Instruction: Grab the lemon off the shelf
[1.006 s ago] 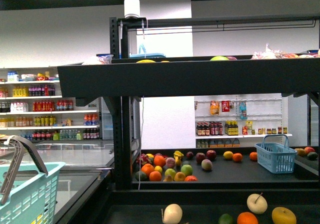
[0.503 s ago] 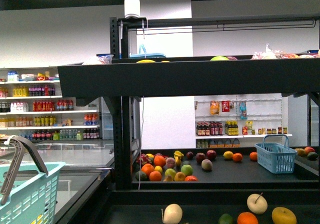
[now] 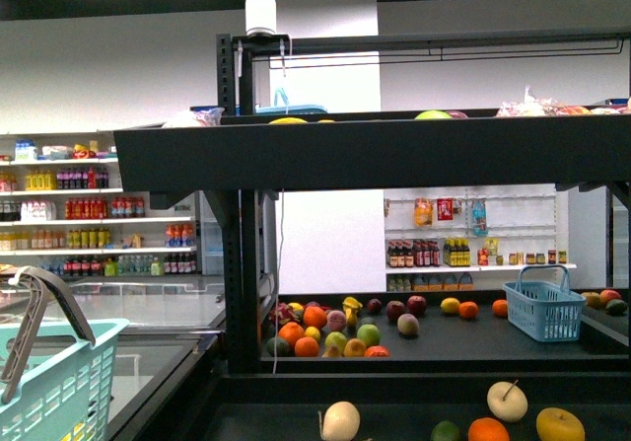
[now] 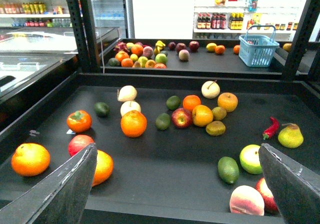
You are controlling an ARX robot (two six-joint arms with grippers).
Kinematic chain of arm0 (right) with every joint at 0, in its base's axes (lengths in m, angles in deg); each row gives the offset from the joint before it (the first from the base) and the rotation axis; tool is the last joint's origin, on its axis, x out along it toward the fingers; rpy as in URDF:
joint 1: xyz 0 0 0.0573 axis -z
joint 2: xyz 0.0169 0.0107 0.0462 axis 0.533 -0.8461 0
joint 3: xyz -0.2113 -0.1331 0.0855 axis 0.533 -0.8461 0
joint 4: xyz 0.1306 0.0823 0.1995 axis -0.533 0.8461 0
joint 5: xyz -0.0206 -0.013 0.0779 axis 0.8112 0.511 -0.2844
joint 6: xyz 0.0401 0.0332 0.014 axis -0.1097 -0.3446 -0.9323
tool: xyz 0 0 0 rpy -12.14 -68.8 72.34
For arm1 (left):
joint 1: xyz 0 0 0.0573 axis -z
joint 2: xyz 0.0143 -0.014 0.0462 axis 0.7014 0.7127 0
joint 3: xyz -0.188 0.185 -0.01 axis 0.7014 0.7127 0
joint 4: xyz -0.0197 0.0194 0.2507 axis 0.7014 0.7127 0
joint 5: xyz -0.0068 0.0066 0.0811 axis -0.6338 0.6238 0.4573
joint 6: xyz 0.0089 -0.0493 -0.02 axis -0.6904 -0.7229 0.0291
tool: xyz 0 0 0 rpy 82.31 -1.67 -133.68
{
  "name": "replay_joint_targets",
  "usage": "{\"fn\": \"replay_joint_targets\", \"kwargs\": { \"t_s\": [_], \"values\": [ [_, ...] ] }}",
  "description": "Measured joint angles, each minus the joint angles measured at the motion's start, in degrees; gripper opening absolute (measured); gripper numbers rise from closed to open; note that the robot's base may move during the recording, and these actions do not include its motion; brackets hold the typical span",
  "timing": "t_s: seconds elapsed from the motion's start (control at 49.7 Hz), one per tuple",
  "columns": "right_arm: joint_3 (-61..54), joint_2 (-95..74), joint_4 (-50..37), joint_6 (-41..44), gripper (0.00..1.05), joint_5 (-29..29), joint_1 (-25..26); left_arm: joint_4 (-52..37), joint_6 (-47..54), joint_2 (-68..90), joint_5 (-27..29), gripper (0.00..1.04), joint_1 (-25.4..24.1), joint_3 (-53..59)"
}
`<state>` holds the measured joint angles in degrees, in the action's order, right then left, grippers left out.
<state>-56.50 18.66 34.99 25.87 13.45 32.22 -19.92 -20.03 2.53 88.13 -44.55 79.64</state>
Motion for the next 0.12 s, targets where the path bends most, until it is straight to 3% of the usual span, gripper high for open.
{"fn": "replay_joint_targets", "kwargs": {
  "t_s": [0.121],
  "values": [
    [0.0, 0.0, 0.0, 0.0, 0.97, 0.0, 0.0, 0.0, 0.0, 0.0, 0.0, 0.97, 0.0, 0.0]
  ]
}}
